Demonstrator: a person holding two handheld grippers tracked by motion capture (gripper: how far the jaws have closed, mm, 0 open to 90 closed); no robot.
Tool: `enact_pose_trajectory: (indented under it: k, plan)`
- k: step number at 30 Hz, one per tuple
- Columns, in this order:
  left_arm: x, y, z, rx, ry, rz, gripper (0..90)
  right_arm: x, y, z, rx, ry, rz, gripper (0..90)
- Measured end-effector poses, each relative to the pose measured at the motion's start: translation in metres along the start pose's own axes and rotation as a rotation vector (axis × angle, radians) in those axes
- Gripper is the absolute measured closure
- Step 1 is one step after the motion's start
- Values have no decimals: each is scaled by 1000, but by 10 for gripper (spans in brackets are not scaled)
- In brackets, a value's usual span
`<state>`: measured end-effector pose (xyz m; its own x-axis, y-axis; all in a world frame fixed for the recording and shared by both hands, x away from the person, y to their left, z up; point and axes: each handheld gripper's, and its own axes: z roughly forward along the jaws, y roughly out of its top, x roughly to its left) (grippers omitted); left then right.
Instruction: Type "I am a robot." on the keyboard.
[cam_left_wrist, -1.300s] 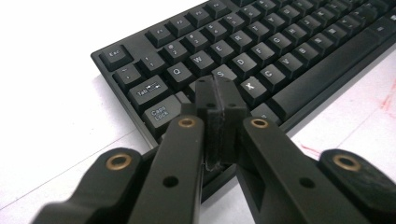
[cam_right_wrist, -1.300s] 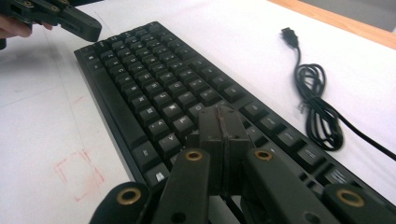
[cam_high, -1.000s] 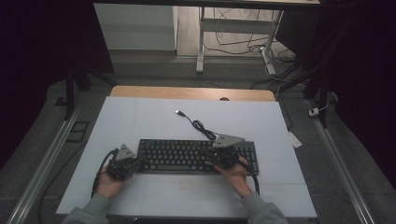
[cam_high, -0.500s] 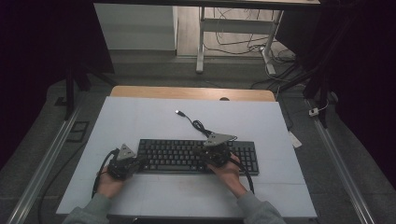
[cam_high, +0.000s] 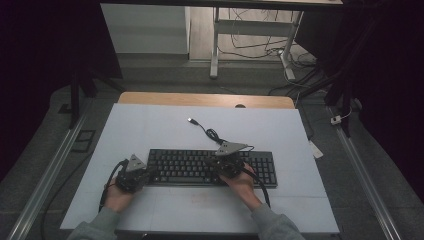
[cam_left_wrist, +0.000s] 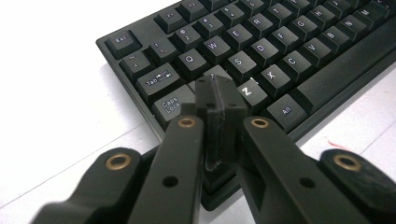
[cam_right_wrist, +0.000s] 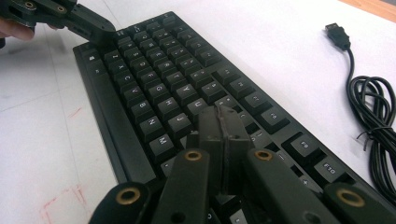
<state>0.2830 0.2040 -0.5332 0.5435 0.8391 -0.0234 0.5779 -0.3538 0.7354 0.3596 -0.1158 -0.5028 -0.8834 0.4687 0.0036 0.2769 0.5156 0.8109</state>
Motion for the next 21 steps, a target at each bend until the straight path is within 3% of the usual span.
enact_pose_trajectory:
  k: [14,21]
  plan:
    - [0,-1,1,12,0,2,889,1,8,23,38,2,5,889]
    - [0,-1,1,12,-1,3,889,5,11,34,81,-11,-18,891]
